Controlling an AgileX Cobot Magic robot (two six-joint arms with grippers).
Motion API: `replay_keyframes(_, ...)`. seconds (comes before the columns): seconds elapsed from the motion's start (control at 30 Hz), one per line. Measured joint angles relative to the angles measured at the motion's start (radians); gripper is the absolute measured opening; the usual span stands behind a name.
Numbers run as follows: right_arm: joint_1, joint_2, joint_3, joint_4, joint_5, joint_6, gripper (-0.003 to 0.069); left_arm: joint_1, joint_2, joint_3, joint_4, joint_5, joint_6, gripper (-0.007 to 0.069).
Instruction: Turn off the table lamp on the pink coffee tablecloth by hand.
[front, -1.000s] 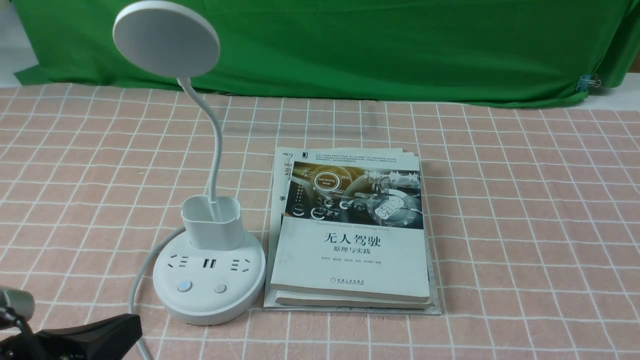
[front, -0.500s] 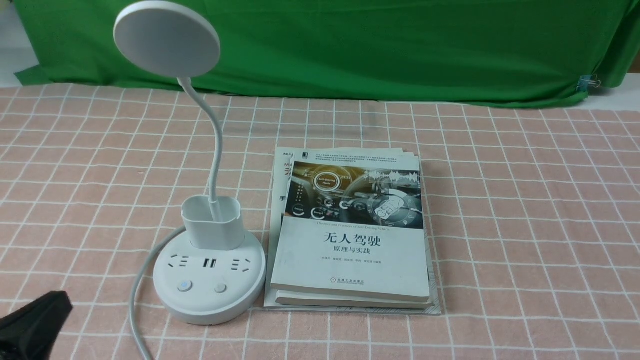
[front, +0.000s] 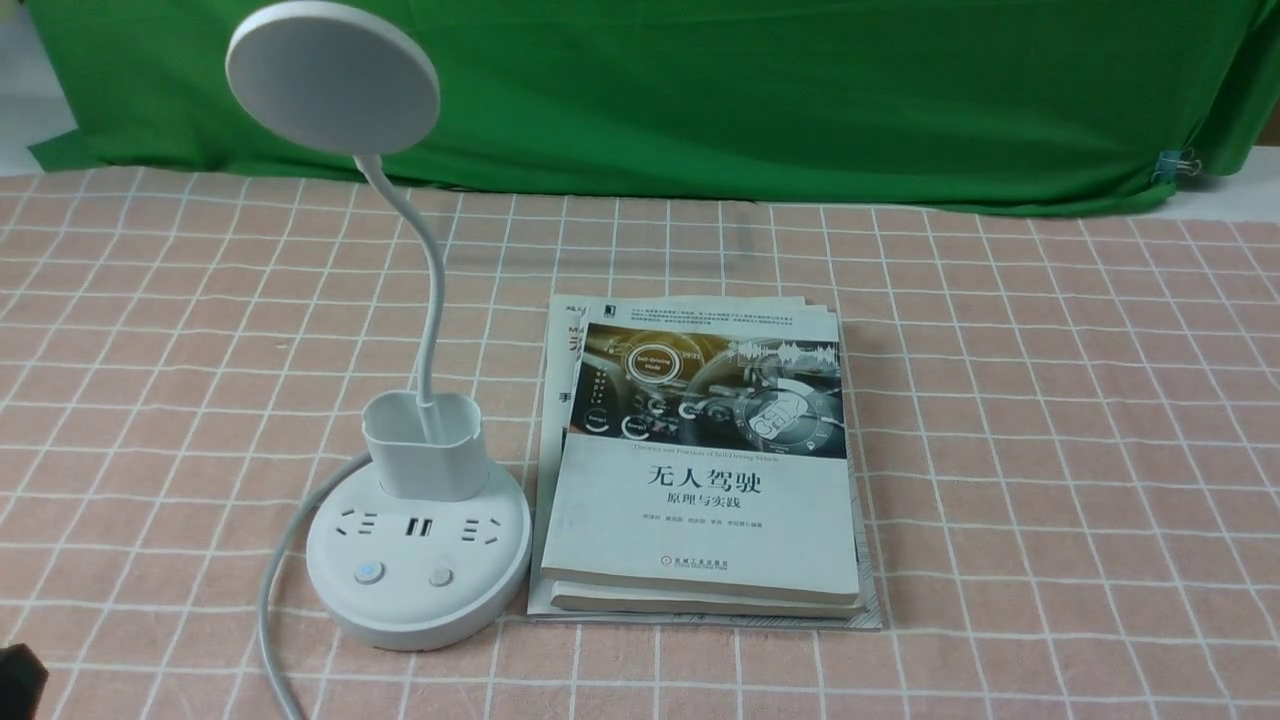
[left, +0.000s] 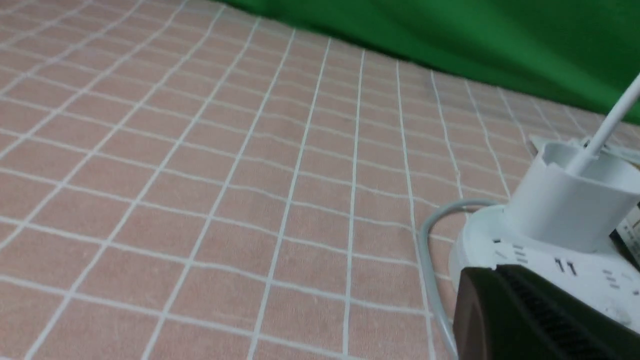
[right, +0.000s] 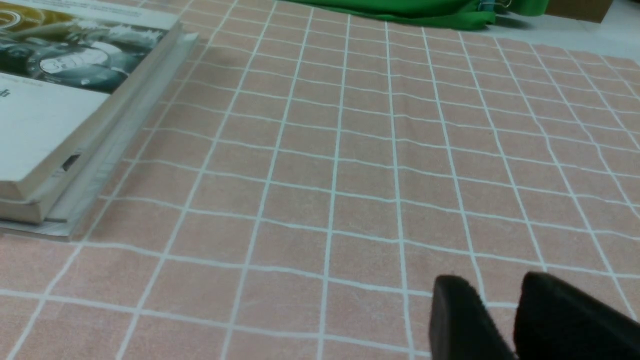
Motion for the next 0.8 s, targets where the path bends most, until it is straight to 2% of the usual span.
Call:
replay_keyframes(0.27,0.0,0.0,0.0,0.0,-0.001,0.0,0.024,-0.07,0.0,0.0,-0.003,0.019,0.03,-0.0003)
replay_keyframes(0.8,0.0,0.0,0.0,0.0,-0.001,0.0,0.024,-0.07,0.0,0.0,0.0,0.019,0.03,-0.0003)
